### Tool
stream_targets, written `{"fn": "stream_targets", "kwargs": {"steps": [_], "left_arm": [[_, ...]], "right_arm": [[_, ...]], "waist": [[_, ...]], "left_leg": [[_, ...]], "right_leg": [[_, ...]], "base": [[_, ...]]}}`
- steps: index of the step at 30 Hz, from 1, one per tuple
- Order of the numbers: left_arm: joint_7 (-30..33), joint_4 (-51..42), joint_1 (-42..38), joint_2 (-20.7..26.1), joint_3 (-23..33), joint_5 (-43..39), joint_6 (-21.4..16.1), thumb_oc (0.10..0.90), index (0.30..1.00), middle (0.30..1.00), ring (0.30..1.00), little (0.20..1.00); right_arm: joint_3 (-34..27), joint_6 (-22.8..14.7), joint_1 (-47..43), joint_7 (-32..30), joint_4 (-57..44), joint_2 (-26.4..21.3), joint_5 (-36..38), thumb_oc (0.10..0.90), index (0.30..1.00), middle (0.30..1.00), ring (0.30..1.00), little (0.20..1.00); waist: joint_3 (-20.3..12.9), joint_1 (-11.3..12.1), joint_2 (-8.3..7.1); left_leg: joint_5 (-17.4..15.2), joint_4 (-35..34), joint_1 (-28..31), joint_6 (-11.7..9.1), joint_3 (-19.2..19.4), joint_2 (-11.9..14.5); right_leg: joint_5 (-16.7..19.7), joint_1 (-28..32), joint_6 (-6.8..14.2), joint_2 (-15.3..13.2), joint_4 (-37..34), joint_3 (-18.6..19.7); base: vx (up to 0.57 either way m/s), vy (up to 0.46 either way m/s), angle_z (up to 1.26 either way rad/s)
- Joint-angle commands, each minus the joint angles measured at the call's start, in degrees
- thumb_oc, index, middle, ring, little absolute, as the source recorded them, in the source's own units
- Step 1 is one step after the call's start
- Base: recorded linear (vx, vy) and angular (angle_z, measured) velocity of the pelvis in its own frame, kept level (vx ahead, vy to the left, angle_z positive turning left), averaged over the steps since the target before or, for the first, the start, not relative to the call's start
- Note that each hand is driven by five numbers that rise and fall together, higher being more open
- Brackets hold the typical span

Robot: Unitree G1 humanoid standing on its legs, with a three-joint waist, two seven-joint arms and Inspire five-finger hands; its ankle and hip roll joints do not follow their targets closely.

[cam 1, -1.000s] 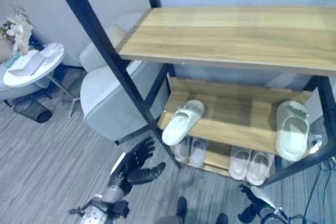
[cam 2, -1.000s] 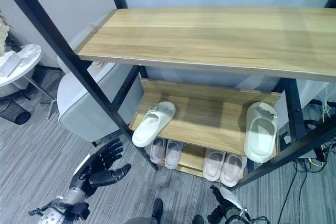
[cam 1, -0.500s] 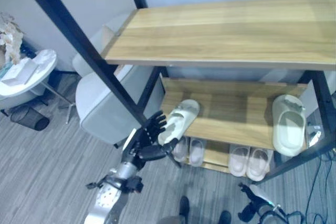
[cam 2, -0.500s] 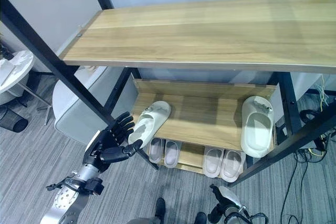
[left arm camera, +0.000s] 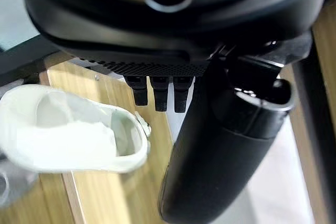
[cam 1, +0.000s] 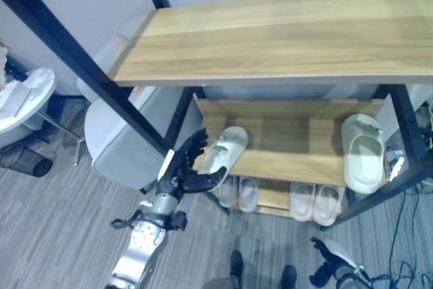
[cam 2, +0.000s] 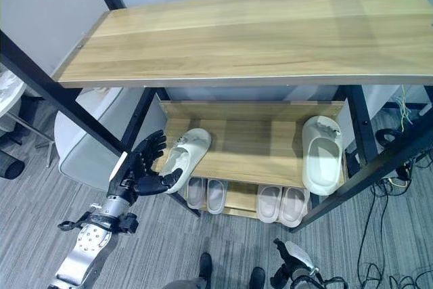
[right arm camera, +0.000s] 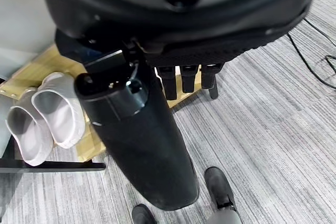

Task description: Arrange the slippers neatly on the shoe rack.

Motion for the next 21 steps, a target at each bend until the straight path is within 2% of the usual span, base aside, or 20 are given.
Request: {"fn": "stream_targets", "kwargs": {"steps": [1,11,21], "left_arm": [[5.5,-0.8,-9.0,3.7,4.3,7.9,-7.9,0.800,0.900,0.900,0.900,0.900],[9.6,4.2,-14.4,5.8,3.6,14.9,-6.7,0.800,0.900,0.900,0.900,0.900],[11.3,10.5,-19.0,4.5,1.8,14.7,-5.7,0.800,0.900,0.900,0.900,0.900]], "right_arm": [[0.7,-2.3,-2.2,-2.2,-4.0,-0.6,1.9,0.800,0.900,0.900,0.900,0.900],[0.3,-2.4,-2.3,-2.5,-3.8,-0.4,3.0,0.800,0.900,0.900,0.900,0.900],[-0.4,-2.0,-2.1,-2.8,-3.4,0.2,4.1,0.800,0.900,0.900,0.900,0.900]], "waist": [[0.2,-1.1,-3.45],[0.1,-2.0,-4.08],[-0.4,-3.2,-4.69]], "left_leg": [[-1.9,-0.5,0.7,-4.6,2.6,1.8],[-1.8,-0.5,-0.7,-4.6,3.6,1.9],[-1.5,-0.5,-3.5,-4.5,3.9,1.8]], "right_leg": [[-1.5,-1.4,5.8,-5.5,-0.1,0.1],[-0.6,-3.3,6.1,-6.0,-0.1,0.3],[0.5,-6.3,6.3,-6.6,-0.1,0.8]], "base": [[0.00,0.000,0.00],[0.00,0.001,-0.01],[-0.01,0.000,-0.03]]}}
